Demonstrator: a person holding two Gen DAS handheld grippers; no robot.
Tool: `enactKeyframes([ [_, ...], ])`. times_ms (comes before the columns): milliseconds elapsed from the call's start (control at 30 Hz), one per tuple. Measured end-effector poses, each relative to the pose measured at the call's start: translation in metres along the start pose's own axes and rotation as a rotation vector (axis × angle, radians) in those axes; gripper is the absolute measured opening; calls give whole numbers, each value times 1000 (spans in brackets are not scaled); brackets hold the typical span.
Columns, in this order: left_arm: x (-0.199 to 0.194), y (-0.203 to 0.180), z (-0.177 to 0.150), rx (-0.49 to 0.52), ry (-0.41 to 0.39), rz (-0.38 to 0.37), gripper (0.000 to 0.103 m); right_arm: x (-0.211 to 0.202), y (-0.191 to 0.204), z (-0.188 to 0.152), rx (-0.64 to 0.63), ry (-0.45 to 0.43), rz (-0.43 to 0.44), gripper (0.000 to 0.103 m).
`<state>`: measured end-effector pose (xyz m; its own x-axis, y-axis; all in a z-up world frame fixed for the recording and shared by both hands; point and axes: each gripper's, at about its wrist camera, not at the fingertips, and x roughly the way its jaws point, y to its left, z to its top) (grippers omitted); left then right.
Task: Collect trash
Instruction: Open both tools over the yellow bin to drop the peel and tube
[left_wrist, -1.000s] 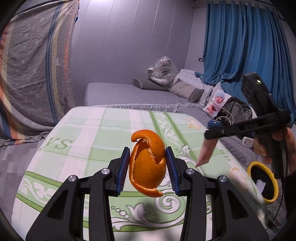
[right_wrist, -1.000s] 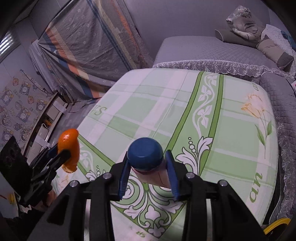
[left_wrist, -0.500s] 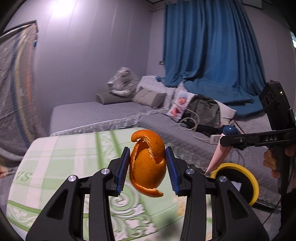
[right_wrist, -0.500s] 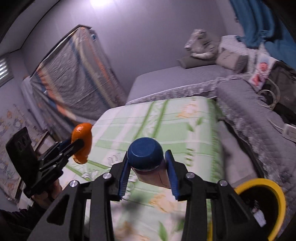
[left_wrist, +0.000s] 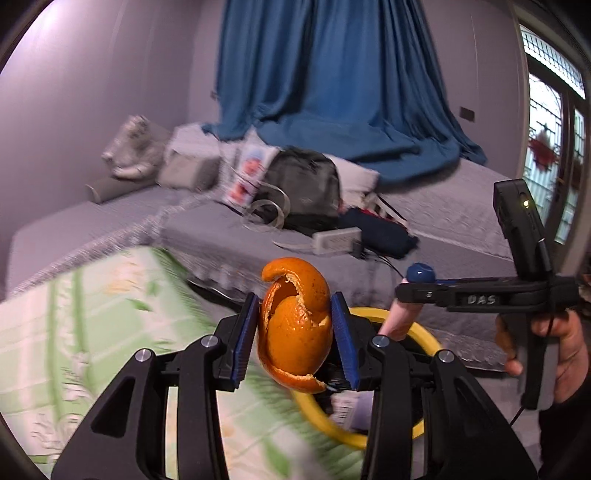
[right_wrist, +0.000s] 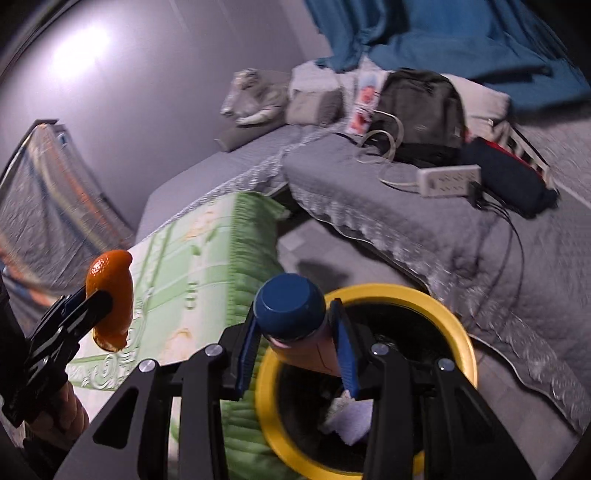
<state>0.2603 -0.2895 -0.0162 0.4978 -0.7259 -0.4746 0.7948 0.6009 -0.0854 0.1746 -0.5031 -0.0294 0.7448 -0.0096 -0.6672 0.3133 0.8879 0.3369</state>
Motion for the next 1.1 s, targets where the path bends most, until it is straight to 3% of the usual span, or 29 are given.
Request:
enactKeyframes([
  [167, 41, -24, -8, -10, 60, -58, 42, 9, -41, -13, 76, 21, -42, 36],
  [233, 54, -29, -10, -35, 76, -62, 53, 11, -53, -14, 92, 19, -77, 36],
  [267, 56, -29, -10, -60, 70, -53, 69, 12, -57, -15, 98, 18, -93, 38],
  [300, 54, -28, -11, -76, 58, -42, 76, 11, -63, -17, 115, 13, -114, 41],
  [367, 48, -24, -11, -99, 46, -34, 76, 7, -70, -18, 133, -5, -144, 54],
  [467, 30, -8, -11, -139, 5, 9, 87, -1, -73, -20, 126, -26, -198, 57],
  [600, -6, 19, -16, -162, -46, 78, 87, -10, -69, -25, 126, -36, -186, 59],
  [733, -57, 50, -25, -167, -104, 209, 87, -22, -32, -33, 69, -70, -143, 59],
  [1000, -193, 98, -71, -207, -196, 443, 87, -39, 115, -72, -169, -98, 176, 59],
  [1100, -239, 100, -95, -196, -234, 576, 91, -41, 165, -88, -255, -108, 246, 59],
])
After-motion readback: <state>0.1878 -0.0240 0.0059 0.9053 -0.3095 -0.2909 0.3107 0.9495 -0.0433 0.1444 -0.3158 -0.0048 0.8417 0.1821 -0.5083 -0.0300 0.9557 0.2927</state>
